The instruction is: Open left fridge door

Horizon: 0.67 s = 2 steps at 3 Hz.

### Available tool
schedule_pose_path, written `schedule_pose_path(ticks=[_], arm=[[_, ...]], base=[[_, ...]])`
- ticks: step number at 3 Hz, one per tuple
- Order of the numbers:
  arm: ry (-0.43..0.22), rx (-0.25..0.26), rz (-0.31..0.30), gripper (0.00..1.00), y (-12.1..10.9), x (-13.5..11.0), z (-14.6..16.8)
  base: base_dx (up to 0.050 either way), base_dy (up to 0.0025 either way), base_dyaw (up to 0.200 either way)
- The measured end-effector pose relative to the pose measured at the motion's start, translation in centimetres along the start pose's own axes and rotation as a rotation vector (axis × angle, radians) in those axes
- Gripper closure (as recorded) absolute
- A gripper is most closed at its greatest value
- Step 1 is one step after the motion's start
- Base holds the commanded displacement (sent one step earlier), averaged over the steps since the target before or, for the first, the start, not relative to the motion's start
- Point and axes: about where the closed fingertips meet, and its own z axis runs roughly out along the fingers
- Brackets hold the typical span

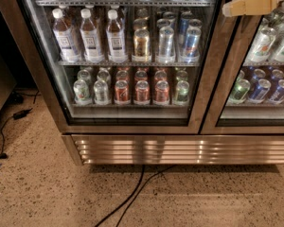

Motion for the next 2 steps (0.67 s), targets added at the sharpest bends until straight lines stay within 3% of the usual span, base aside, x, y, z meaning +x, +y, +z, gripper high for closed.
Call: schedule_pose_path(ticks=[1, 2], arm=[[0.023, -0.064, 0.02, 0.23, 0.7, 0.8, 1.1], [0.035, -0.194, 0.057, 0.29, 1.9, 1.7, 3.1]], base=[[0.0, 0.0, 0.0], [0.0, 0.0, 0.0]])
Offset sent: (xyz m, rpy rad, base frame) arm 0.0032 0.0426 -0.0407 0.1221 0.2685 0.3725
